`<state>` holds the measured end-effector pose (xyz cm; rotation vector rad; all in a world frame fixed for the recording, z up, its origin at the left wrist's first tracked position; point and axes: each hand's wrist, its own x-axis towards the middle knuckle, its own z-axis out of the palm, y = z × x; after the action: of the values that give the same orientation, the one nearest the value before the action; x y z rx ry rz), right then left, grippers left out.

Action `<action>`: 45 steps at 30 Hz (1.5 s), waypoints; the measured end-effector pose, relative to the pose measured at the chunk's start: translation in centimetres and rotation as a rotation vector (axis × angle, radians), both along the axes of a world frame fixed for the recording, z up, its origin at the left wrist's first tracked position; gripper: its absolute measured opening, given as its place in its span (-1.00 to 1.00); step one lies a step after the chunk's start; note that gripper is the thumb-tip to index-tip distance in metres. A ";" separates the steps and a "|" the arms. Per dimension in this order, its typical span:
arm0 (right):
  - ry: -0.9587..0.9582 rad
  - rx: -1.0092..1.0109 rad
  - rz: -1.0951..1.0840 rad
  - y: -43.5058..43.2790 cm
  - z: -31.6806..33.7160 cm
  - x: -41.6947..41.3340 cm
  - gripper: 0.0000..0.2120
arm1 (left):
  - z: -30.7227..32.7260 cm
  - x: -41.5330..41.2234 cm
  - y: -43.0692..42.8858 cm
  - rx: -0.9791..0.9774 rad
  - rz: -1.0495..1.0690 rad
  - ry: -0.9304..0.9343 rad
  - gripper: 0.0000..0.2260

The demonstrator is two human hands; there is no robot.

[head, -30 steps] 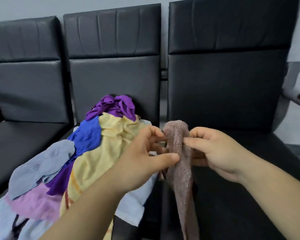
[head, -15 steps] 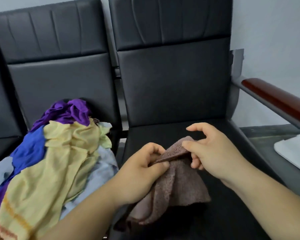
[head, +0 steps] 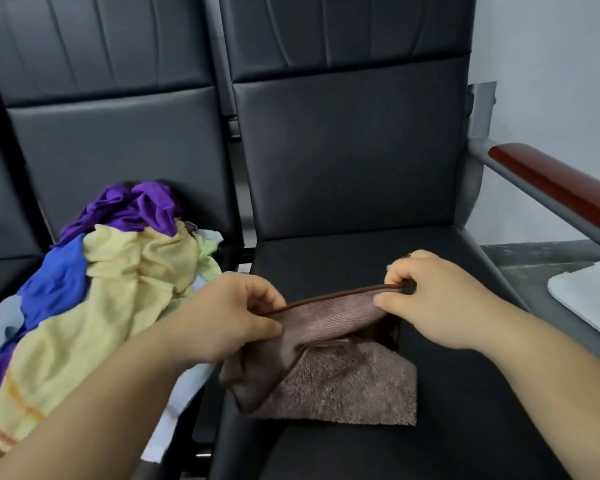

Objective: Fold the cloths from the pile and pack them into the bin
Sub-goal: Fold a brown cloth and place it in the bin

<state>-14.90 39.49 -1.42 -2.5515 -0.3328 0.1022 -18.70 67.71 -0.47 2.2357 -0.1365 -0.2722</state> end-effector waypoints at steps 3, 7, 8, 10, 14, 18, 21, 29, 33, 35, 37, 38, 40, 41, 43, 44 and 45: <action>0.008 -0.051 -0.015 -0.4 -0.5 0.3 -0.86 | 0.3 0.0 1.9 0.214 0.044 -0.006 -0.85; 0.030 -0.137 -0.044 -0.8 -0.9 0.8 -0.90 | -0.7 0.3 4.1 0.411 0.164 -0.036 -0.87; 0.038 -0.161 -0.055 -0.8 -0.9 1.0 -0.91 | -1.1 0.5 4.5 0.408 0.202 -0.034 -0.89; 0.060 -0.151 -0.097 -0.9 -1.3 1.4 -0.88 | -1.9 0.7 4.9 0.314 0.290 -0.007 -0.91; 0.210 0.205 -0.250 -0.3 -2.6 2.3 -0.94 | -3.2 1.2 3.9 -0.298 0.595 0.200 -0.85; 0.390 0.451 -0.294 -0.5 -2.6 2.9 -0.72 | -3.4 2.0 3.0 -0.761 0.756 0.267 -0.86; 0.468 0.274 -0.276 -0.8 -2.6 3.0 -0.82 | -3.8 2.3 2.7 -0.842 0.766 0.265 -0.82; 0.536 1.339 -0.551 1.0 -2.3 4.0 -0.86 | -4.3 4.3 3.0 -1.075 0.595 0.120 -0.86; 0.245 1.508 -0.374 1.1 -0.8 4.1 -0.82 | -2.0 5.0 2.8 -1.179 0.440 -0.061 -0.82; 0.138 1.441 -0.303 0.3 -0.3 3.8 -0.81 | -1.1 4.7 2.8 -1.151 0.380 -0.129 -0.81; 0.031 1.163 -0.294 -0.8 -0.1 3.4 -0.79 | -1.3 4.2 3.2 -0.972 0.379 -0.199 -0.82; -0.012 0.963 -0.308 -1.3 -0.2 3.2 -0.79 | -1.8 3.9 3.5 -0.801 0.390 -0.235 -0.84; -0.028 0.635 -0.313 -2.1 -0.8 2.5 -0.79 | -3.1 3.2 4.2 -0.457 0.367 -0.283 -0.84; -0.006 0.532 -0.301 -2.4 -1.3 2.4 -0.80 | -3.7 2.9 4.7 -0.345 0.356 -0.275 -0.82; 0.075 0.378 -0.287 -2.8 -2.1 2.2 -0.89 | -4.3 2.6 5.4 -0.227 0.378 -0.220 -0.77; 0.126 0.320 -0.279 -2.9 -2.3 2.1 -0.92 | -4.4 2.5 5.7 -0.219 0.395 -0.170 -0.73; 0.176 0.285 -0.272 -2.9 -2.4 1.9 -0.90 | -4.5 2.5 5.8 -0.259 0.418 -0.093 -0.71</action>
<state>-12.95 36.63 -3.77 -2.2606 0.0657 0.1632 -16.21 73.48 -4.95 1.9627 0.2333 0.0736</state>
